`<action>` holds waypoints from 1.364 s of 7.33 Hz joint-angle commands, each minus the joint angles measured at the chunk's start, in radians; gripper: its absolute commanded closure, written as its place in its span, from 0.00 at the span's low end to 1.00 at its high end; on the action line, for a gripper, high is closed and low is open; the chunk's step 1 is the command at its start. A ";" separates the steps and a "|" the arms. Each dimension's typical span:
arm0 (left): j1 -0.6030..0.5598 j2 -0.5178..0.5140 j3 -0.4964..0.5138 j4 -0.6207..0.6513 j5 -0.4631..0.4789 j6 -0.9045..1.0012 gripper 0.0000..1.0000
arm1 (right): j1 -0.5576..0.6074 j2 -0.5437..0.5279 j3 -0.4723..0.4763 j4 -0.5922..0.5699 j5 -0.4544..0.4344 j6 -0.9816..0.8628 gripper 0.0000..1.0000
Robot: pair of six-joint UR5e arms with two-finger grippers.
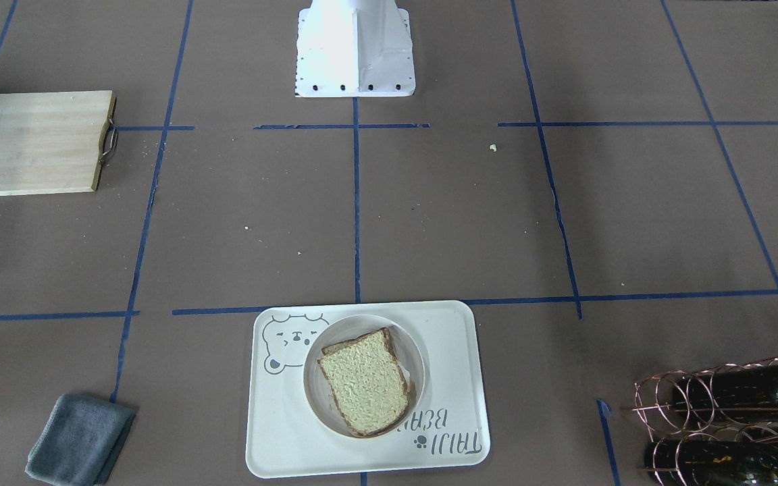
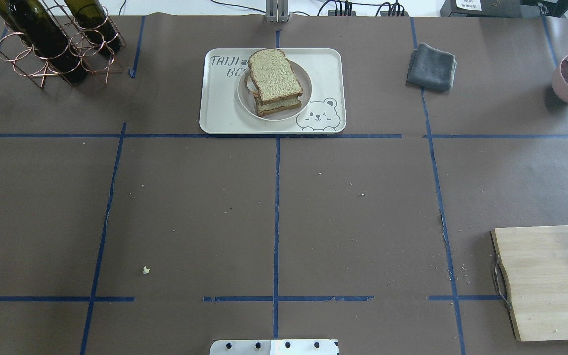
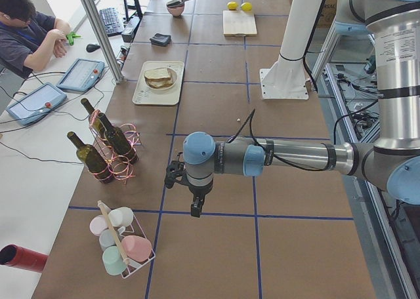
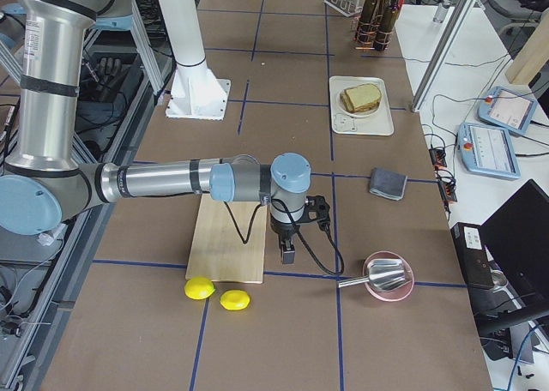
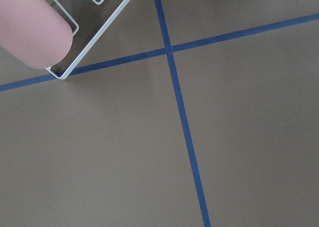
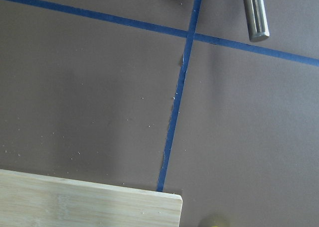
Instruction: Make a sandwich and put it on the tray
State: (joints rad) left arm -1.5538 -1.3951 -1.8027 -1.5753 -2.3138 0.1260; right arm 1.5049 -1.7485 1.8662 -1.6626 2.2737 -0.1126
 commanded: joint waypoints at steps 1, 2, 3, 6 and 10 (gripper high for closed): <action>0.001 -0.007 -0.003 -0.003 0.001 0.003 0.00 | 0.000 0.000 0.002 -0.002 0.000 -0.001 0.00; 0.000 -0.007 0.005 -0.003 0.001 0.003 0.00 | 0.000 0.000 0.002 -0.002 0.000 -0.001 0.00; 0.000 -0.007 0.014 -0.002 0.002 0.003 0.00 | 0.000 0.001 0.002 -0.002 0.000 -0.001 0.00; 0.001 -0.007 0.016 -0.003 -0.001 0.000 0.00 | 0.000 0.003 0.002 0.000 0.000 -0.001 0.00; 0.001 -0.007 0.019 -0.006 -0.001 0.003 0.00 | 0.000 0.003 0.002 0.000 0.001 -0.001 0.00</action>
State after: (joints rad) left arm -1.5524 -1.4021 -1.7833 -1.5812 -2.3147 0.1276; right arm 1.5048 -1.7457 1.8684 -1.6629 2.2748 -0.1133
